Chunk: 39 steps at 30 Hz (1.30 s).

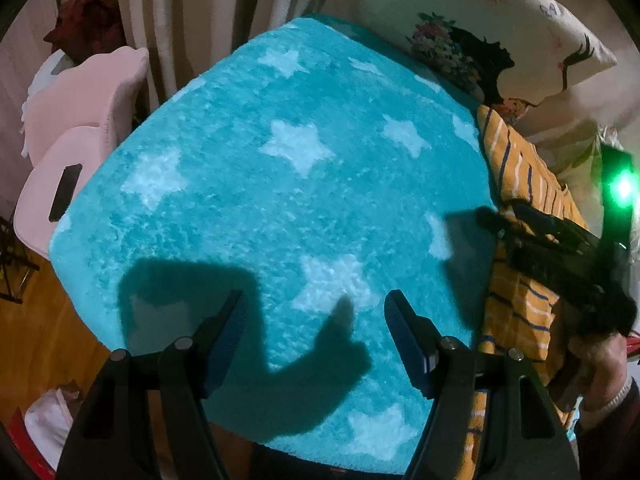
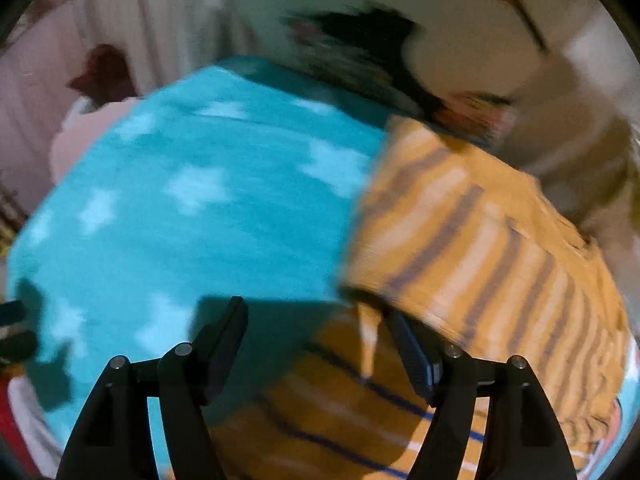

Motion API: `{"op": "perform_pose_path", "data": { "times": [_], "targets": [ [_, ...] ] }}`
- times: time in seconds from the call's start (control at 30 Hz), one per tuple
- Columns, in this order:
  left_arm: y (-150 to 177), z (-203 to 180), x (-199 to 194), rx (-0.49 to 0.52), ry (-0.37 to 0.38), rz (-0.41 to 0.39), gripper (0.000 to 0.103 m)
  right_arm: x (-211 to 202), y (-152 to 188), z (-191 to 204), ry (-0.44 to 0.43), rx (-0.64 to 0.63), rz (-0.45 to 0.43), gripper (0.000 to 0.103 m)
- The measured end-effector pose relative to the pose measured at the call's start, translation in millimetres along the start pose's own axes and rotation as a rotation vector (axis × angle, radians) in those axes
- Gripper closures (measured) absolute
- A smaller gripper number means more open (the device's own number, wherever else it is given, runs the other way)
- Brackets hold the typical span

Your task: Fold small clothes

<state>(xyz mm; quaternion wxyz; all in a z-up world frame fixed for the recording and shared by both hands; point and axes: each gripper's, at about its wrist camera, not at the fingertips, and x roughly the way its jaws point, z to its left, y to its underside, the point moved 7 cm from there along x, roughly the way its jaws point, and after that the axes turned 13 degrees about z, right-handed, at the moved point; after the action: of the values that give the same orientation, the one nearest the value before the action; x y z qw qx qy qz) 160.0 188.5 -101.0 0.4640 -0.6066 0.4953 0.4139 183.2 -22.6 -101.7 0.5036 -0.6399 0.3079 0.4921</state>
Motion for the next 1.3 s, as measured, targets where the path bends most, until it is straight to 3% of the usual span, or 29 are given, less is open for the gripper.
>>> {"op": "perform_pose_path", "data": {
  "times": [0.07,0.2,0.3,0.47,0.63,0.73,0.9,1.0,1.07,1.17,1.3],
  "targets": [
    [0,-3,4,0.011,0.006,0.016,0.033,-3,6,26,-0.096,-0.054,0.03,0.027],
    [-2,-18,13,0.062,0.025,0.043,0.033,-14,45,24,-0.126,-0.003,0.086,0.027],
    [-1,-38,18,0.124,0.048,0.058,0.032,-24,90,-23,-0.141,0.179,0.136,0.027],
    [8,-79,25,0.217,0.078,0.083,0.032,-47,185,-123,-0.077,0.531,0.185,0.027],
    [29,-113,36,0.269,0.103,0.14,0.032,-58,258,-177,-0.021,0.714,0.215,0.027],
    [44,-128,46,0.282,0.092,0.168,0.032,-62,277,-182,-0.008,0.702,0.215,0.027],
    [61,-141,48,0.268,0.038,0.141,0.032,-64,292,-173,0.003,0.604,0.19,0.027],
    [69,-146,51,0.281,-0.032,0.12,0.032,-63,292,-168,0.017,0.557,0.177,0.022],
    [79,-151,53,0.3,-0.092,0.111,0.028,-63,291,-166,0.021,0.532,0.167,0.017],
    [95,-154,58,0.287,-0.13,0.135,0.011,-61,290,-164,0.032,0.506,0.154,0.011],
    [106,-153,60,0.252,-0.166,0.13,0.009,-61,288,-157,0.02,0.496,0.127,0.008]
  ]
}}
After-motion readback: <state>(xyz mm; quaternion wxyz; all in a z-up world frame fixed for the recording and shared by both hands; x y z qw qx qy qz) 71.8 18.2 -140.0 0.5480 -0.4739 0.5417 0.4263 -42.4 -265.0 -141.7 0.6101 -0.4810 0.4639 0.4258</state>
